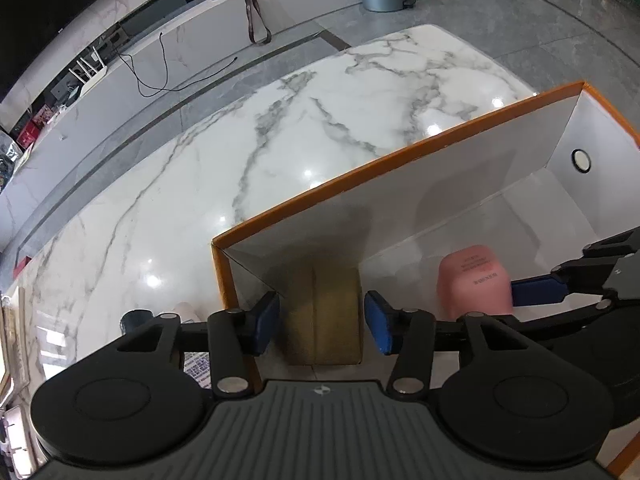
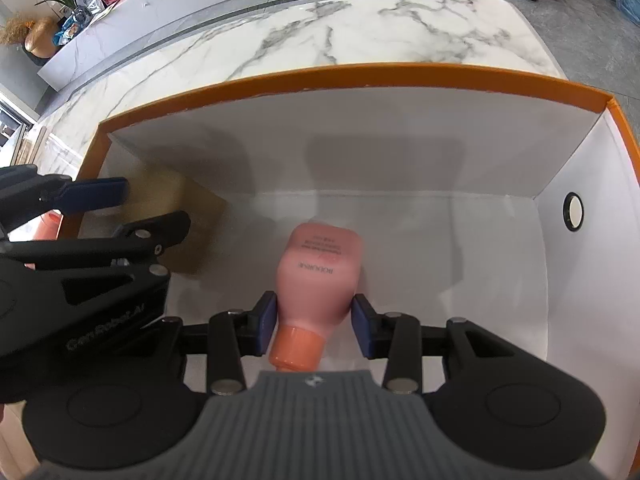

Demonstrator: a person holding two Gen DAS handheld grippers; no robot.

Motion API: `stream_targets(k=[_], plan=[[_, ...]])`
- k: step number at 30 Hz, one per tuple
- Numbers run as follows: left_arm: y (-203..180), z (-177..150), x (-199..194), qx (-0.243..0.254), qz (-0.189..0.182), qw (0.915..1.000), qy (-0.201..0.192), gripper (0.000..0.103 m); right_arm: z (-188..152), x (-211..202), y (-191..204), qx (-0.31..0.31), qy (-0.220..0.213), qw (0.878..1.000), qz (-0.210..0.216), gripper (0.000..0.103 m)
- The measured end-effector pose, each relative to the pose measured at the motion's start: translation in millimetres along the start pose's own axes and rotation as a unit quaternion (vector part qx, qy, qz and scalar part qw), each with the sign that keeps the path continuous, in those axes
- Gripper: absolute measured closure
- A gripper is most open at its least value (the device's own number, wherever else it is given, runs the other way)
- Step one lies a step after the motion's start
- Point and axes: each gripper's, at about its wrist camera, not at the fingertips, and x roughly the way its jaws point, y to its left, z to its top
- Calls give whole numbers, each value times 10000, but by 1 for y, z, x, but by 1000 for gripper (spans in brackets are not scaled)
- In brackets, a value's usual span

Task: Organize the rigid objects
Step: 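Release the cardboard block with the left tool while the right tool lowers the lotion bottle into the box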

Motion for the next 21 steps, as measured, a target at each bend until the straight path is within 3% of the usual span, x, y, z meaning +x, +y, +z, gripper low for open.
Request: stream_targets(k=[4, 11, 17, 21], plan=[[6, -4, -12, -153, -214, 9994, -219, 36, 0, 3, 1, -17, 41, 10000, -13, 62], [36, -13, -48, -740, -507, 9927, -808, 36, 3, 11, 12, -194, 129, 9997, 8, 62], [70, -20, -59, -1286, -575, 9857, -926, 41, 10, 20, 24, -352, 152, 9993, 56, 62], [85, -26, -59, -1400, -420, 9839, -1033, 44, 15, 22, 38, -599, 78, 9982, -29, 62]])
